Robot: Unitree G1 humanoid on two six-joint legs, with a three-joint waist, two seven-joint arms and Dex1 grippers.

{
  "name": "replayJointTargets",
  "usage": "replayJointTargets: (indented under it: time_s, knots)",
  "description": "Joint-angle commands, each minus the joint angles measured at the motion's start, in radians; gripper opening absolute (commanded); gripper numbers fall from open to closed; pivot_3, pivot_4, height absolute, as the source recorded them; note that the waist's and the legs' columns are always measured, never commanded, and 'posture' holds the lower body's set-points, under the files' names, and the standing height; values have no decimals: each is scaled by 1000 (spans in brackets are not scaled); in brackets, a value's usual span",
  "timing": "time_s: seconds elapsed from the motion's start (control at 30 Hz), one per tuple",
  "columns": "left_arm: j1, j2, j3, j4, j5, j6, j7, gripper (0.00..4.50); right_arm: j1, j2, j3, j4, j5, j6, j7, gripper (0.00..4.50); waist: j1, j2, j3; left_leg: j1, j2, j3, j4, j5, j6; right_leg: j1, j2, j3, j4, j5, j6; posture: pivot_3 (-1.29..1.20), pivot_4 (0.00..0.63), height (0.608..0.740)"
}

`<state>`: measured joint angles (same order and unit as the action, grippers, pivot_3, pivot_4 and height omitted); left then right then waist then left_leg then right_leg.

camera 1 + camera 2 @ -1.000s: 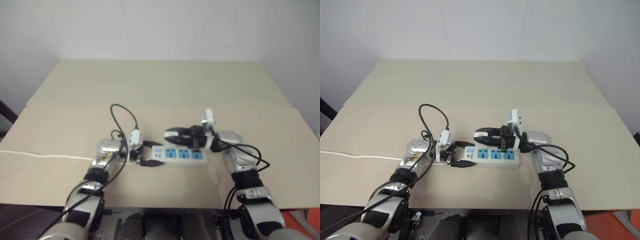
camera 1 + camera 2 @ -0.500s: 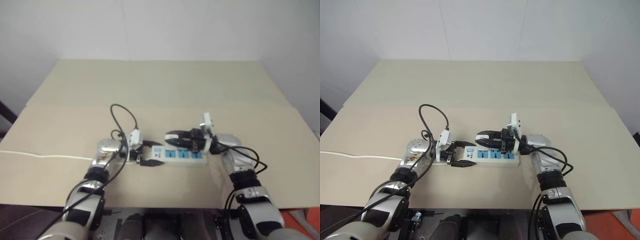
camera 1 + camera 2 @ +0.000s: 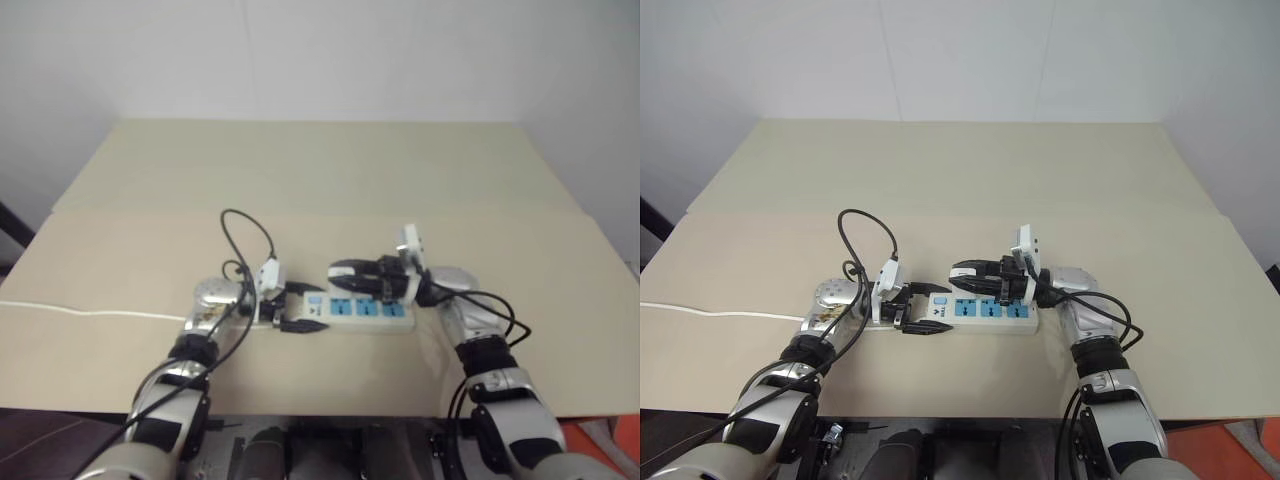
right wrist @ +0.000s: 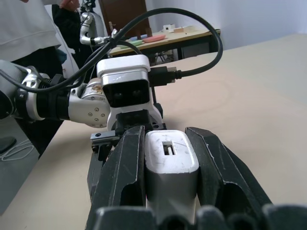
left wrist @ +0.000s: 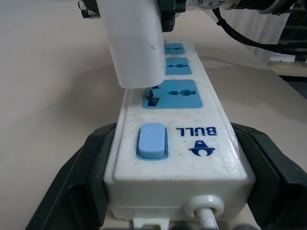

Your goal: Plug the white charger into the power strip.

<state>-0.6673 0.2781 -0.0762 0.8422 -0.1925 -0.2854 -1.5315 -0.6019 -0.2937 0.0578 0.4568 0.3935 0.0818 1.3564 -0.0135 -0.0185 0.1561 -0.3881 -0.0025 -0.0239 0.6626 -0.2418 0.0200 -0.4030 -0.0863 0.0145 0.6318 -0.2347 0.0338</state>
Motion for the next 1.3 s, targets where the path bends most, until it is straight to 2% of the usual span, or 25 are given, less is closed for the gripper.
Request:
replayJointTargets:
  time_s: [0.03, 0.4, 0.57, 0.8, 1.07, 1.3]
  knots:
    - [-32, -1, 11, -4, -18, -23, -1, 3284, 17, -10, 6, -29, 4, 8, 14, 1123, 0, 0, 0, 0, 0, 0, 0, 0, 0, 0, 0, 0, 0, 0, 0, 0, 150, 740]
    - [-34, -1, 12, -1, -16, -22, -4, 3284, 24, -1, -3, 25, 9, -4, 10, 1123, 0, 0, 0, 0, 0, 0, 0, 0, 0, 0, 0, 0, 0, 0, 0, 0, 150, 740]
    - [-28, 8, 14, -8, -18, -19, -7, 3284, 79, 12, -31, 76, 4, -147, 14, 1123, 0, 0, 0, 0, 0, 0, 0, 0, 0, 0, 0, 0, 0, 0, 0, 0, 150, 740]
    - [-23, 10, 9, -14, -19, -16, -8, 3284, 111, -8, 20, 134, -60, -251, 41, 1123, 1, 0, 0, 2, 0, 0, 0, 0, 0, 2, 0, 0, 0, 0, 0, 0, 150, 740]
    - [-25, 12, 5, -14, -20, -12, -14, 3284, 71, -23, 91, 210, -109, -195, 40, 1123, -2, 0, 0, 8, 0, 0, 0, 0, 0, 8, 0, 0, -1, 0, 0, 0, 150, 740]
    - [-19, 16, 6, -18, -22, -14, -11, 3284, 61, -21, 87, 241, -86, -195, 61, 1123, -3, 0, 0, 14, 1, -1, -1, 0, 0, 14, 0, 0, -2, 0, 0, 0, 150, 740]
